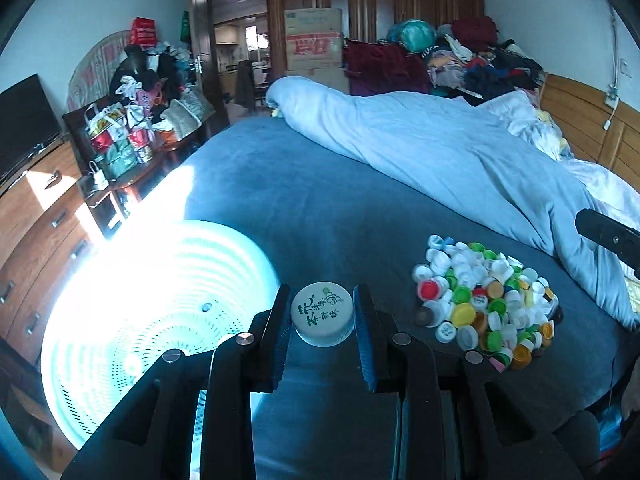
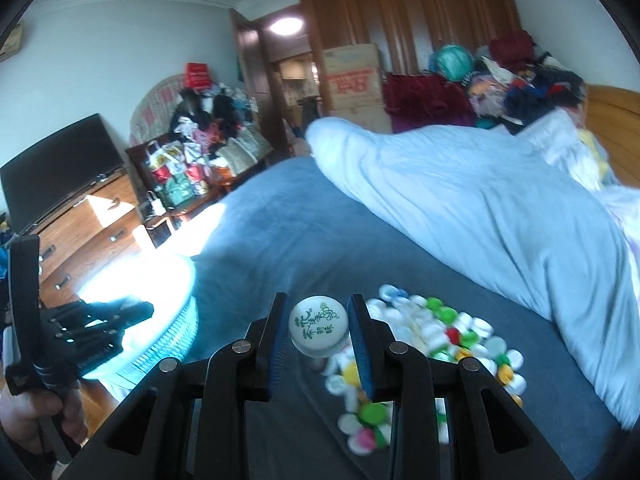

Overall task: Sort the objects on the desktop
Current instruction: 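Carry both green-printed white caps toward the blue basket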

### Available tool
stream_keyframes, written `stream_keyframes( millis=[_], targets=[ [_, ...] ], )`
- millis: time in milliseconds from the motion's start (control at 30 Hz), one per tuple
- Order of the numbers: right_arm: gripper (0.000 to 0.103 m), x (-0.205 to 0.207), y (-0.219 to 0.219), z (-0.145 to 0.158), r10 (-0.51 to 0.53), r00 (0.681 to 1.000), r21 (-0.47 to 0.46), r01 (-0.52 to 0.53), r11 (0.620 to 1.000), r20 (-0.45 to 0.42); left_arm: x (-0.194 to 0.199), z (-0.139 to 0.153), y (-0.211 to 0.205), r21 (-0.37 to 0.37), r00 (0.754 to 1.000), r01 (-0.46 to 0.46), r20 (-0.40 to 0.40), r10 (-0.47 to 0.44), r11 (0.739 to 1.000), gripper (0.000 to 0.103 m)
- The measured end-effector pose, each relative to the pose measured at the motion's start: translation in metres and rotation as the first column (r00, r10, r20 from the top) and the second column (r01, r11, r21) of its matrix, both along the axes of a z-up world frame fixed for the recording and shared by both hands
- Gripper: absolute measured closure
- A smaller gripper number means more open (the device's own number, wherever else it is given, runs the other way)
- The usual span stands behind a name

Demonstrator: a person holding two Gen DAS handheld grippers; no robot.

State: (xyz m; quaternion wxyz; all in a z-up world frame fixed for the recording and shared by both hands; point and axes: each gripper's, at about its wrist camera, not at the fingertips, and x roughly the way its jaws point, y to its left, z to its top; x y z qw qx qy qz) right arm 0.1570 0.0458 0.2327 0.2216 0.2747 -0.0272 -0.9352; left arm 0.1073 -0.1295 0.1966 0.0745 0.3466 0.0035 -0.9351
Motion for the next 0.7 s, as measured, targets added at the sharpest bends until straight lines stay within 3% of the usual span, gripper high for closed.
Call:
stream_keyframes(
  millis=[367,700],
  targets=[
    [0.07,-0.005,-0.078,0.029,0.137,0.99,0.002,-0.137,0.991,-0.038,0.001,0.003,-0.056,0.007,0.993,-0.11,0.037,0.11,0.994,0.078],
    [0.07,-0.013,-0.154,0.037,0.262,0.965,0.024,-0.261,0.965,-0.024,0.006,0.0,-0.108,0.007,0.978,-0.199,0.061,0.198,0.98,0.077]
  ],
)
